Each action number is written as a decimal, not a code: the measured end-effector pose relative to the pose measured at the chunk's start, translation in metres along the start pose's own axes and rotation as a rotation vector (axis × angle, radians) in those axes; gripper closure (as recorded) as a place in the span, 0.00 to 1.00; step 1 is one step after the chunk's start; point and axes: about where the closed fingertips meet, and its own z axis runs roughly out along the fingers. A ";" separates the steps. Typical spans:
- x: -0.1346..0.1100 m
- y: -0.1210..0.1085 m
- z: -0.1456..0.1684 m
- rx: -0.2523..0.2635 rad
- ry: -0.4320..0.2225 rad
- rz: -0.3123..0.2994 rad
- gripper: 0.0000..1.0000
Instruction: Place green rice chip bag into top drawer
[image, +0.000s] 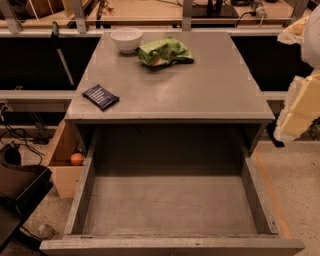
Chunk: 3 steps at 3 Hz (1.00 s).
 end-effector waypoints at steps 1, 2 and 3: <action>0.000 0.000 0.000 0.000 0.000 0.000 0.00; -0.025 -0.024 0.008 0.039 -0.062 -0.023 0.00; -0.083 -0.087 0.031 0.122 -0.252 -0.036 0.00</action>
Offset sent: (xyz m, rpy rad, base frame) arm 0.1220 0.0730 0.0264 0.1603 -0.2087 0.1434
